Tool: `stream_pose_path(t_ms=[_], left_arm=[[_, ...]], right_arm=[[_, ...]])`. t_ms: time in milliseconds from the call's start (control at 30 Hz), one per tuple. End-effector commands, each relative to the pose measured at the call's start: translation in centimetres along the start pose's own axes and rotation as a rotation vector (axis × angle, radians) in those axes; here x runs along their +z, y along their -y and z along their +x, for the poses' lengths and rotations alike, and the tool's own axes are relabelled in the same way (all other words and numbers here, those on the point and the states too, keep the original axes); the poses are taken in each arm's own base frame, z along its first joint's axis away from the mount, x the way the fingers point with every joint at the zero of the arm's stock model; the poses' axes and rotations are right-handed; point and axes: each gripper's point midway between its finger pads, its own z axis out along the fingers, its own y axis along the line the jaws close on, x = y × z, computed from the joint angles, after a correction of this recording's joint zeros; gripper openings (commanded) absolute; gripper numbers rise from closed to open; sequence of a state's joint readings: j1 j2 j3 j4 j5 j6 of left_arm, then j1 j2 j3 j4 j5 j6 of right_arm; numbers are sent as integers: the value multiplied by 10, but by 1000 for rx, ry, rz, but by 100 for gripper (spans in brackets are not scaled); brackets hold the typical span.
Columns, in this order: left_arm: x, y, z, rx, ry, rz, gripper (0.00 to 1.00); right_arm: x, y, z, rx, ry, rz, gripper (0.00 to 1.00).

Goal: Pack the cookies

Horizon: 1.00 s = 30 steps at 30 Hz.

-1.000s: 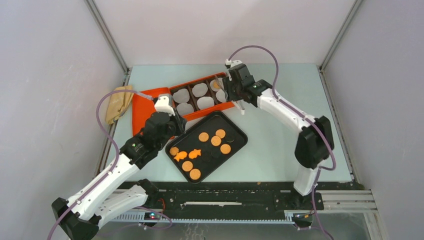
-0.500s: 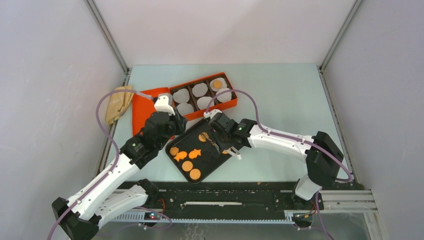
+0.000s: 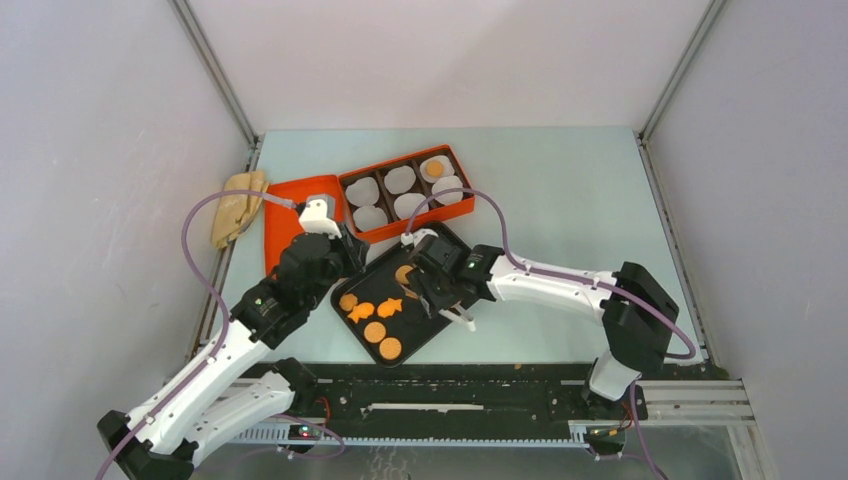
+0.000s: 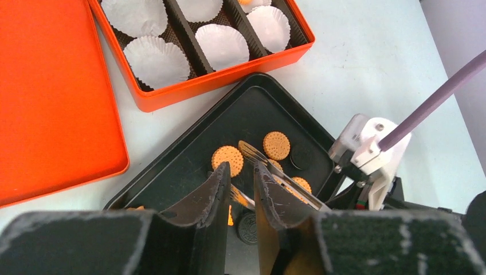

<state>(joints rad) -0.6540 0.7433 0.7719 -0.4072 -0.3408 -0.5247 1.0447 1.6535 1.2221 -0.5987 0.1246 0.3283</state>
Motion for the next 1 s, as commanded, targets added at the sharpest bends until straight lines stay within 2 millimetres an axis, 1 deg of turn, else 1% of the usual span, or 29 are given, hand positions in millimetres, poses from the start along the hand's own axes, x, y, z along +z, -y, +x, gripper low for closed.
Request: stream_pose_path(t_ms=[0,67,167,200,233,267,300,333,400,467,533,633,733,833,867,900,967], left_arm=[[0,-3,-1,-21,16,-11,27],[0,-3,0,-20,14,-11,27],[1,-3,0,-19,15,-8,26],[1,-3,0,-18,16,-7,26],[2,-3,1,-17,12,-7,26],[2,-2,1,-18,13,-5,26],[2,-2,0,-17,12,-5,26],[2,-2,0,-18,12,-5,26],[1,-1,-1,-18,16,-4,26],[-1,-1,-5,-20,28,-4,26],[-3,-2,-10,-20,43,-13,26],[-6,-7,-16,-16,54,-45,26],[-5,-9,-18,-8,52,-61,26],[-4,-9,-18,-5,49,-64,26],[-3,-9,-17,-5,47,-66,26],[-3,-9,-17,-4,46,-67,26],[-2,-10,-16,-2,44,-71,26]], right_arm=[[6,-14,3,21,-5,-24,61],[8,-10,3,32,-1,1,61],[8,1,-4,62,19,38,57],[8,4,-7,72,26,49,55],[6,7,-11,79,36,58,50],[4,10,-16,85,49,71,42],[0,12,-22,86,68,82,36],[-5,12,-29,82,89,82,31],[-17,13,-44,75,138,88,26],[-33,18,-60,71,188,102,24],[-48,25,-77,69,237,113,24],[-70,43,-104,90,302,143,24],[-77,73,-123,131,334,194,24],[-76,102,-139,178,348,225,24],[-71,114,-143,199,341,231,24],[-68,122,-146,208,344,236,24],[-57,134,-151,229,333,234,24]])
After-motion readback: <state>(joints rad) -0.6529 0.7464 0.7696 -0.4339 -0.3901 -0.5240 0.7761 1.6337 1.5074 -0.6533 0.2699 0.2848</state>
